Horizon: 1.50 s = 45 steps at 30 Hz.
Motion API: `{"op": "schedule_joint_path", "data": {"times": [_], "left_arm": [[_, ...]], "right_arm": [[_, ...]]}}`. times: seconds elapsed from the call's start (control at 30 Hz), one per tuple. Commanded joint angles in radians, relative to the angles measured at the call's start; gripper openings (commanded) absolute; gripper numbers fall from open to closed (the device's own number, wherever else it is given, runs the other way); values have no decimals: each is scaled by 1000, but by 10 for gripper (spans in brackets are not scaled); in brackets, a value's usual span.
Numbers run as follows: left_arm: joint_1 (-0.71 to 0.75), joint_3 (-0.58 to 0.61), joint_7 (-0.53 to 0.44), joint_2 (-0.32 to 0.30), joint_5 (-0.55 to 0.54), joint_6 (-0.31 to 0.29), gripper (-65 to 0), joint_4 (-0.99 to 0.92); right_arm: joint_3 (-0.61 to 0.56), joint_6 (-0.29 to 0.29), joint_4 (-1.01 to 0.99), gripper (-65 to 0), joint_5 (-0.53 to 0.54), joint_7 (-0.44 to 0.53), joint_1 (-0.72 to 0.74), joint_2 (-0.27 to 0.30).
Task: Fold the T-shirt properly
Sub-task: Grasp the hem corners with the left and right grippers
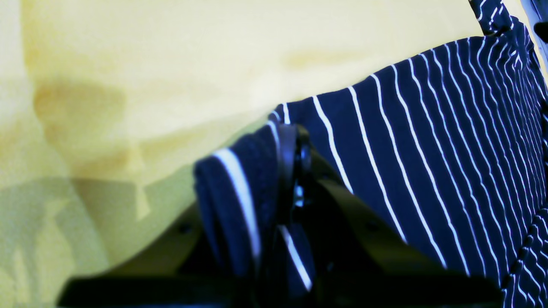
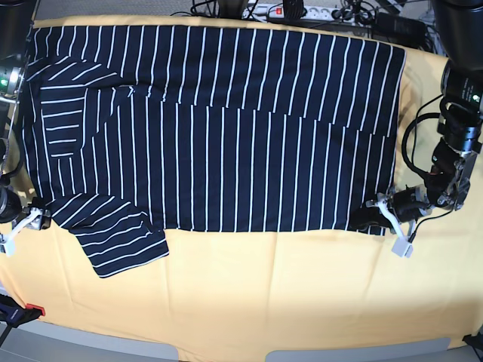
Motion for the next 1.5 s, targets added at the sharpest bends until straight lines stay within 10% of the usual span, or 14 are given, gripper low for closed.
{"op": "schedule_joint_path", "data": {"times": [0.0, 0.47, 0.73, 1.0, 1.47], "left_arm": [[-23, -2, 4, -14, 6, 2, -650, 6], [-23, -2, 12, -14, 7, 2, -650, 6], [-27, -2, 10, -14, 6, 2, -650, 6], [-64, -2, 0, -14, 24, 2, -650, 6], [-73, -2, -370, 47, 404, 111, -650, 6]], "right_arm": [[6, -2, 11, -211, 22, 21, 21, 11], [10, 106, 11, -234, 41, 65, -79, -35], [10, 204, 13, -650, 40, 88, -34, -35], [10, 204, 13, -650, -71, 195, 18, -35], [10, 126, 13, -650, -184, 290, 18, -41]]}}
